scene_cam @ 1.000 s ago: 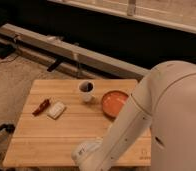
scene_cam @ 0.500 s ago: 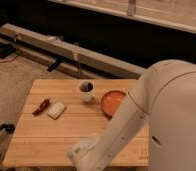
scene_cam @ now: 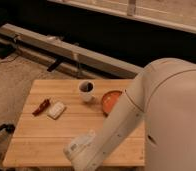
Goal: Stand the bottle upright
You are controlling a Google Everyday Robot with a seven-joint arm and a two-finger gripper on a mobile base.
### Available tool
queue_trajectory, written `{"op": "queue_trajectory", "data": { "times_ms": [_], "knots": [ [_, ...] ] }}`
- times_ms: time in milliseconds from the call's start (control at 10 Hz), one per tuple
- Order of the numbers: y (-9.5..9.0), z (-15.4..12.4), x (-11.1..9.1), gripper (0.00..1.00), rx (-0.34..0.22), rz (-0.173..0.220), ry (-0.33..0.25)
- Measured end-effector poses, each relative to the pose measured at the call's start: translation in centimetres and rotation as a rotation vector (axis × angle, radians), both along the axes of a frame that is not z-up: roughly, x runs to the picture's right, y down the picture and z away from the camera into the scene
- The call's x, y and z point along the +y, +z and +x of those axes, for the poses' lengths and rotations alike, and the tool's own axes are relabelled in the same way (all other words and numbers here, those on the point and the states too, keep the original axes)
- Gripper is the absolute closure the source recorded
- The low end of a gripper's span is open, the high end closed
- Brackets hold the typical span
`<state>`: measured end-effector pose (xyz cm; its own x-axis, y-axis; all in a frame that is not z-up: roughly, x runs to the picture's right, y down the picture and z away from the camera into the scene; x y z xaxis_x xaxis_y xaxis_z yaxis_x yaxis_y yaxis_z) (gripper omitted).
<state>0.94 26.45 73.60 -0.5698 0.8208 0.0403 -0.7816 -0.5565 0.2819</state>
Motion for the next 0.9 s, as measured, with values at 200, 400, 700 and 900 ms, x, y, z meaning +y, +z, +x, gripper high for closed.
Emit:
{"op": "queue_trajectory", "data": {
  "times_ms": [200,400,700,900],
  "knots": [
    [0.1,0.4,0.3,0.38,0.033,-0.035,-0.024],
    [0.3,0.9,0.9,0.38,0.067,-0.071,-0.037],
    [0.5,1.3,1.7,0.38,0.096,-0.103,-0.036],
    [0.8,1.3,2.2,0.38,0.103,-0.114,-0.039]
  ]
}}
